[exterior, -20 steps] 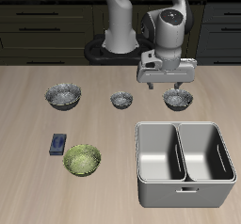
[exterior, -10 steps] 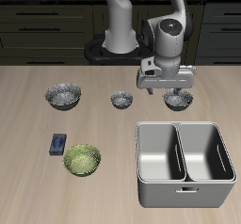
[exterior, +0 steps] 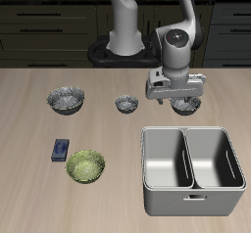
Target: Stack middle-sized black bowl on the green bowl
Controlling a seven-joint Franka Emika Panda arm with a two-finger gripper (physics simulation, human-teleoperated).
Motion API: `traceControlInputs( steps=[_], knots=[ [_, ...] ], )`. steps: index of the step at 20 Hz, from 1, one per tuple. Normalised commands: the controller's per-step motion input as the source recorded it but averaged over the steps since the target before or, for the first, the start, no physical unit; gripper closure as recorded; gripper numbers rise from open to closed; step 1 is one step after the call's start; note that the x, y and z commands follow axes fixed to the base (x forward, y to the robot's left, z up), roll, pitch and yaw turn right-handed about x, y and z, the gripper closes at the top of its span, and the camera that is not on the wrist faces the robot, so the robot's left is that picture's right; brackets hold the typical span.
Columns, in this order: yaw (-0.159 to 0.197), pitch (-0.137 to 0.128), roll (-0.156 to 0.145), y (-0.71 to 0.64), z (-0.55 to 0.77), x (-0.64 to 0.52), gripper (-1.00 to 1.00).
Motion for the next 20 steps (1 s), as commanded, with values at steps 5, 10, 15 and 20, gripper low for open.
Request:
traceControlInputs(
  steps=[5, 10, 15, 20],
  knots=[
    [-0.017, 0.023, 0.004, -0.13, -0.06, 0.04, 1.0],
    [-0.014, 0.009, -0.026, -0.18, 0.04, 0.07, 1.0],
    [-0.016, -0.025, 0.0, -0.06, 0.22, 0.0, 1.0],
    [0.012, -0.045, -0.018, -0.11, 0.3, 0.05, 1.0]
  ],
)
